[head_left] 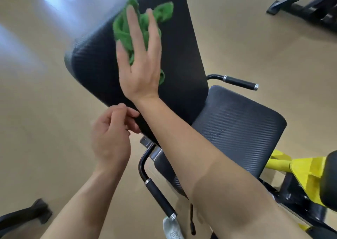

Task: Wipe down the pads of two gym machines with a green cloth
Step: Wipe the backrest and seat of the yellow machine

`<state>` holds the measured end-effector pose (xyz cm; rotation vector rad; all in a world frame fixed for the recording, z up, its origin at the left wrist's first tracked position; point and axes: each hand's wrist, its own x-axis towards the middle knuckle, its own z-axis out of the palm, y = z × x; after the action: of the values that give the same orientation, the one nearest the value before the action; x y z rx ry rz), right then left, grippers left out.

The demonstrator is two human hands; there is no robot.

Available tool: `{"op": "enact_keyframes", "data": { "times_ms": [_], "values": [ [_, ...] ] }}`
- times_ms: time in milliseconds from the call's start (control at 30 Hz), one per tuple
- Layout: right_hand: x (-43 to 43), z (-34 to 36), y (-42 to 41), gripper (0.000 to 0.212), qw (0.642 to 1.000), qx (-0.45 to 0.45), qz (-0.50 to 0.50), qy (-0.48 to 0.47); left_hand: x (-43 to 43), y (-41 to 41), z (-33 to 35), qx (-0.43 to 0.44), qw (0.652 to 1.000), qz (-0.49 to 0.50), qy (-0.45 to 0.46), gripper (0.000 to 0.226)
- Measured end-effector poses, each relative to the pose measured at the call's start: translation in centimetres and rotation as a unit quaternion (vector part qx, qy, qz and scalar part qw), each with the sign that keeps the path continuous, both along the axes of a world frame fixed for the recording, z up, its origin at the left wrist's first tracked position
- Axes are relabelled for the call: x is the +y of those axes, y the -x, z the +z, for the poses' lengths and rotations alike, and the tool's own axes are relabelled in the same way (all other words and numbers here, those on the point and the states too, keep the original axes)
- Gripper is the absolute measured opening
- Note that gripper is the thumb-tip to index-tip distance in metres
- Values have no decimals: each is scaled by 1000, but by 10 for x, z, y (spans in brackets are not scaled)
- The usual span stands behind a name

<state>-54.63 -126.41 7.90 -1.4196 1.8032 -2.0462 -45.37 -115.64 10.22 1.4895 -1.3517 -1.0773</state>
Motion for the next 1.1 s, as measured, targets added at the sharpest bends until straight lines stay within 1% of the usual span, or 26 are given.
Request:
{"op": "enact_keyframes", "data": {
  "times_ms": [33, 67, 133, 200, 267, 367, 467, 533, 567, 600, 633, 667, 733, 833, 933, 1000, 1067, 1100],
  "values": [
    [-6, 6, 2, 49, 999, 41, 4, 14, -4, -2, 8, 3, 1000, 10, 19, 39],
    [-8, 6, 6, 46, 998, 59, 5, 21, -8, -3, 12, 6, 999, 17, 34, 39],
    [-7, -14, 16, 42, 999, 48, -11, 15, -12, -2, 14, 7, 999, 26, 44, 39],
    [3, -51, 29, 41, 998, -18, -51, -30, -12, 5, 7, -2, 999, 20, 31, 39],
    [20, -97, 42, 45, 985, -115, -92, -95, -8, 17, -4, -7, 1000, -4, -5, 39],
    [51, -160, 58, 49, 947, -213, -143, -194, 1, 37, -21, 18, 997, -38, -67, 39],
    [67, -195, 69, 47, 884, -325, -187, -279, 5, 53, -36, 29, 992, -35, -121, 38],
    [66, -198, 76, 48, 843, -398, -205, -298, 6, 61, -40, 31, 988, -34, -146, 38],
    [62, -194, 79, 48, 831, -420, -212, -297, 5, 63, -40, 31, 987, -34, -157, 37],
    [56, -187, 83, 48, 828, -429, -213, -291, 4, 65, -38, 33, 985, -36, -164, 37],
    [49, -176, 86, 47, 833, -427, -210, -281, 2, 66, -36, 35, 985, -36, -167, 36],
    [41, -162, 88, 46, 846, -414, -202, -267, 0, 66, -32, 40, 985, -35, -166, 36],
    [21, -129, 91, 45, 882, -370, -176, -232, -8, 66, -23, 45, 987, -28, -154, 37],
    [-8, -70, 86, 44, 934, -278, -144, -171, -20, 61, -9, 50, 990, -13, -133, 37],
    [-28, -20, 70, 50, 978, -168, -85, -85, -27, 55, -2, 57, 990, 1, -127, 37],
    [-35, 0, 63, 51, 996, -76, -42, -38, -26, 54, 0, 56, 991, 6, -124, 37],
    [-39, 2, 69, 47, 1000, 17, -7, -3, -23, 56, -1, 56, 991, 10, -120, 38],
    [-40, -6, 77, 45, 999, 43, 2, 3, -22, 57, -1, 57, 991, 11, -120, 38]
  ]
}}
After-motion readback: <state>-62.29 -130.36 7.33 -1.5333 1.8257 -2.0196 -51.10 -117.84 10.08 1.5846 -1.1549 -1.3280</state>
